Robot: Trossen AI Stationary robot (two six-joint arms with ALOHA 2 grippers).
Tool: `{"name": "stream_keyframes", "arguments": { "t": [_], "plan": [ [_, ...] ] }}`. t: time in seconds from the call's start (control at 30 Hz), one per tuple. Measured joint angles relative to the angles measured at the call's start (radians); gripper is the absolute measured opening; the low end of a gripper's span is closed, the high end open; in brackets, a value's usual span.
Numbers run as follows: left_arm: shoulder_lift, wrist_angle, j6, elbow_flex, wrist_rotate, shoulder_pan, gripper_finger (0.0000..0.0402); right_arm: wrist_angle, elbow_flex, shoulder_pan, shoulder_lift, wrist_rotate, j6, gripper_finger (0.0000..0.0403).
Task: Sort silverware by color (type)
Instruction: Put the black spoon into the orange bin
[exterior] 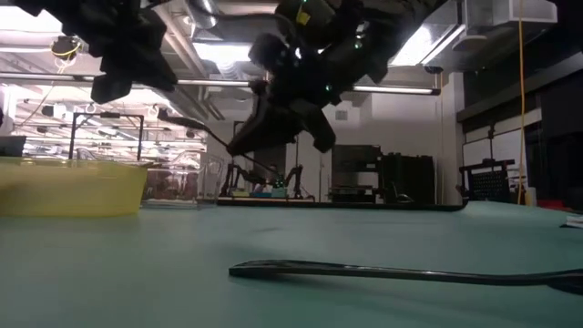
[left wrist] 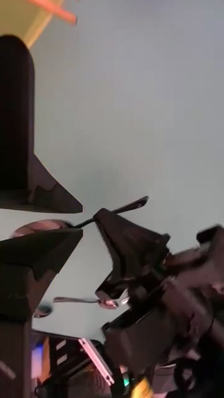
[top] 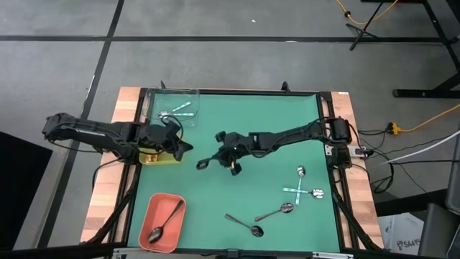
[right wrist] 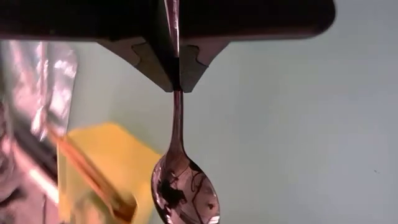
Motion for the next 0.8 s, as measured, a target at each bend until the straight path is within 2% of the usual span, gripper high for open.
{"name": "stream_keyframes", "arguments": {
  "t": [0.5, 0.8],
  "plan": [
    [0.168, 0.138, -0.139, 0.0, 0.198, 0.0, 0.0044, 0.062, 0.0, 0.131, 0.0, 0.296, -0.303, 0.0],
    [0.263, 0.247, -0.184, 0.0, 0.304, 0.0, 0.0044, 0.154, 0.0, 0.172, -0.002, 0.354, -0.426, 0.0]
  ]
}}
